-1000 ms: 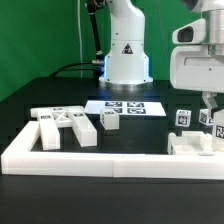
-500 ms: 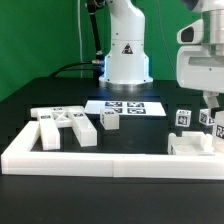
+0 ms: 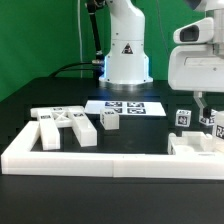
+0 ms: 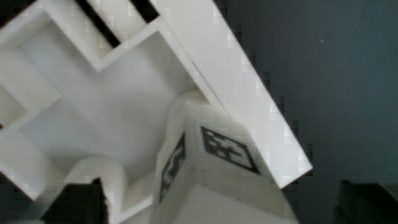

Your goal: Assemble chair

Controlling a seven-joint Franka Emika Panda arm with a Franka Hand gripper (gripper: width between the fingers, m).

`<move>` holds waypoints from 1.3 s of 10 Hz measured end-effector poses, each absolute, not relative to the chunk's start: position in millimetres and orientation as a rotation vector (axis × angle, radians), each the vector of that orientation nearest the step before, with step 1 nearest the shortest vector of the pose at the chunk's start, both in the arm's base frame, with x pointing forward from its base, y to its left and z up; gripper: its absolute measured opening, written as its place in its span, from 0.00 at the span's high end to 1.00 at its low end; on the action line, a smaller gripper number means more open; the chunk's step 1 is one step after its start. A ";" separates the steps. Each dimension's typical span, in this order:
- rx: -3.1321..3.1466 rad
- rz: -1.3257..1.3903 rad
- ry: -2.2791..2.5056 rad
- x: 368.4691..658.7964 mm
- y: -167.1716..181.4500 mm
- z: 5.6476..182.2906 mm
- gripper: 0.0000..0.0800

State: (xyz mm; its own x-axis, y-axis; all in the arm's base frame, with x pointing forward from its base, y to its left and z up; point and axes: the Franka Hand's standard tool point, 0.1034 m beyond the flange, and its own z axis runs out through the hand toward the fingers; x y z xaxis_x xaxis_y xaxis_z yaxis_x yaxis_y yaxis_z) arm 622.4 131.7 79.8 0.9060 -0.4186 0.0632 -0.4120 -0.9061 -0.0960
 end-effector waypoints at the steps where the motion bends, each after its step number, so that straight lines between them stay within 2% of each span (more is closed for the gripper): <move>1: -3.019 -0.136 0.510 623.1 130.7 80.0 0.19; 7: -3.080 -0.165 -0.354 623.9 126.3 79.9 0.19; 9: -3.075 -0.165 -0.454 623.7 125.4 79.1 0.19; 10: -3.076 -0.164 -0.450 623.7 125.3 79.0 0.33; 11: -3.077 -0.164 -0.440 623.7 125.2 78.9 0.33; 12: -3.080 -0.163 -0.411 623.6 125.1 78.8 0.59; 13: -3.080 -0.163 -0.411 623.6 125.0 78.7 0.59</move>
Offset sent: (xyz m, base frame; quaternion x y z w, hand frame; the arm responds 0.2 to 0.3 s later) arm -0.0006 0.0065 0.0008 0.0142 -0.0055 -0.1725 0.9849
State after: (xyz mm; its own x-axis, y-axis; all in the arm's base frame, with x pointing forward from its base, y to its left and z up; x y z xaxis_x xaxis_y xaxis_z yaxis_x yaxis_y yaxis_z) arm 623.6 125.0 78.7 0.9597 0.2597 0.1077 0.2628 -0.9647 -0.0158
